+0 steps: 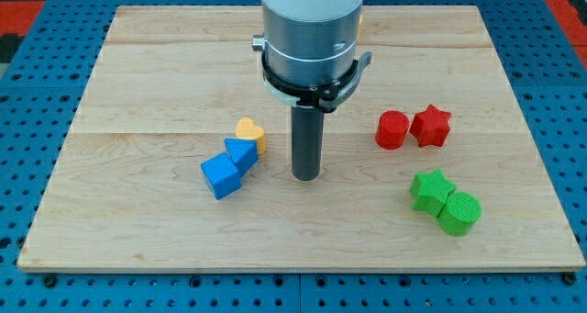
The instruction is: Move blue blocks to bottom left of the board
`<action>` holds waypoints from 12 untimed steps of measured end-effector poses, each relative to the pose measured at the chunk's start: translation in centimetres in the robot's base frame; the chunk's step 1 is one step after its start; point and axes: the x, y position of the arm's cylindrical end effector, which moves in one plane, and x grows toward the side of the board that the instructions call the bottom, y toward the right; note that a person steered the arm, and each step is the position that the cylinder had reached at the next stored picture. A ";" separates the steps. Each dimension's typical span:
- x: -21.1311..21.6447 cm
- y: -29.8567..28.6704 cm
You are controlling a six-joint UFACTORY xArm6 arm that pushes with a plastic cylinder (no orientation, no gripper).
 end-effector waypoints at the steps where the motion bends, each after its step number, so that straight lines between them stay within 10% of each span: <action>1: 0.0 0.0; 5: 0.1 -14.3; 8: 4.6 -14.1; 12: -4.1 -11.8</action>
